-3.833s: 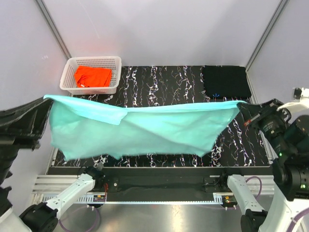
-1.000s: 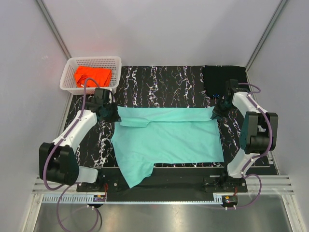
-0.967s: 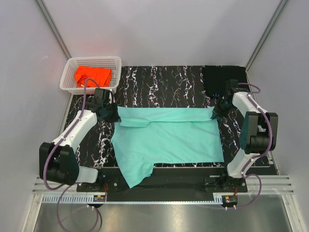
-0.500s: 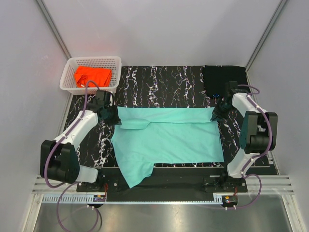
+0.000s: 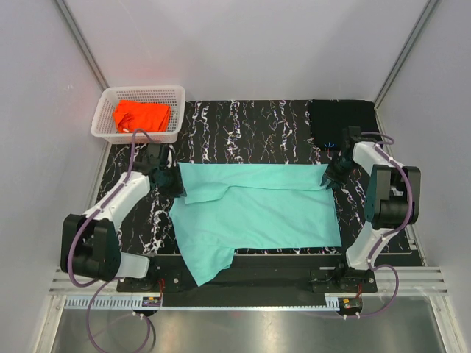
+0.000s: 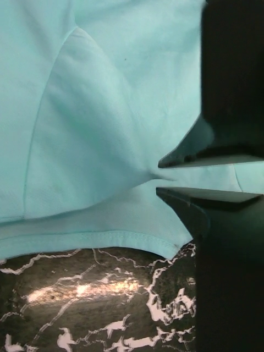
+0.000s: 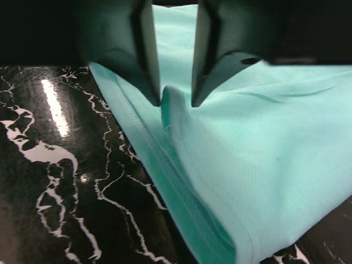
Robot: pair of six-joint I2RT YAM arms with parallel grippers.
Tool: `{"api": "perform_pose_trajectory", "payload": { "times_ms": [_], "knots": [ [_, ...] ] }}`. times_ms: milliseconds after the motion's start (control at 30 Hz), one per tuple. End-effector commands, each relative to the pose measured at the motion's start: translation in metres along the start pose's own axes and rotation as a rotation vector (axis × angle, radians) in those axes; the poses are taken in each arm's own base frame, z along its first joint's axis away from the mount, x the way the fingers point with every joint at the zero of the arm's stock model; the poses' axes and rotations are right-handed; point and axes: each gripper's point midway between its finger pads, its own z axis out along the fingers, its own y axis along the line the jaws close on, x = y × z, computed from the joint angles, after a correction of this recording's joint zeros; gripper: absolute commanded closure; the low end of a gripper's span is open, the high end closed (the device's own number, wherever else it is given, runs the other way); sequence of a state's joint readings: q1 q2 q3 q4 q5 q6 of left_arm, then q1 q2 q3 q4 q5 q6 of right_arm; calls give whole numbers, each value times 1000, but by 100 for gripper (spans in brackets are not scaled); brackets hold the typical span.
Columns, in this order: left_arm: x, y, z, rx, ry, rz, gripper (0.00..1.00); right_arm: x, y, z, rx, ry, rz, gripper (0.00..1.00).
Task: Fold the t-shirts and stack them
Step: Fold the tshirt
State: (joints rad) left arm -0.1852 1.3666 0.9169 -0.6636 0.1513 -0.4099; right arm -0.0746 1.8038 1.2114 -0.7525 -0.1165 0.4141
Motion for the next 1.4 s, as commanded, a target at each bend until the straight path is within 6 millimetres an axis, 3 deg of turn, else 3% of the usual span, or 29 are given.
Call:
{"api": "perform_pose_trajectory", "payload": {
  "times_ms": [0, 100, 167, 233, 267, 300, 333, 400, 500, 533, 667, 767, 867, 1000, 1067, 1200, 1367],
  "knots": [
    [-9, 3, -30, -11, -105, 6, 48, -13, -11, -17, 20, -68, 1, 61],
    [-28, 4, -47, -39, -191, 22, 28, -27, -5, -38, 5, -148, -8, 45],
    [-50, 4, -50, -66, -236, 25, 26, -40, -1, -38, 0, -176, -9, 40],
    [-76, 4, -37, -71, -246, 31, 26, -65, 17, -42, -53, -222, -10, 38],
    [-85, 3, -30, -64, -246, 42, 26, -70, 20, -33, -55, -206, -4, 37],
    [-96, 6, -14, -82, -216, 57, 26, -85, 31, -38, -83, -231, -5, 38],
    [-102, 9, -6, -96, -207, 65, 26, -89, 33, -29, -83, -212, -9, 38],
    [-119, 18, 15, -130, -175, 63, 26, -104, 44, -32, -110, -232, -27, 38],
    [-142, 22, 27, -132, -178, 39, 24, -115, 43, -26, -81, -229, -54, 39],
    [-140, 27, 40, -144, -146, 31, 24, -114, 40, -21, -69, -215, -66, 39],
    [-147, 23, 46, -111, -135, -36, 30, -110, 32, -13, -31, -187, -70, 39],
    [-143, 14, 31, -74, -155, -75, 35, -92, 29, -16, -38, -136, -40, 39],
    [-125, 0, 15, 0, -145, -127, 40, -69, 27, -25, -63, -105, -7, 33],
    [-69, -1, 15, 31, -54, -130, 41, -48, 26, -38, -106, -88, 11, 25],
    [-37, 3, 19, 37, 13, -141, 41, -36, 28, -43, -138, -68, 19, 25],
    [0, 6, 21, 12, 79, -146, 44, -20, 35, -45, -216, -58, 32, 32],
    [16, 4, 27, -8, 97, -129, 53, -7, 37, -44, -252, -40, 40, 41]
  ]
}}
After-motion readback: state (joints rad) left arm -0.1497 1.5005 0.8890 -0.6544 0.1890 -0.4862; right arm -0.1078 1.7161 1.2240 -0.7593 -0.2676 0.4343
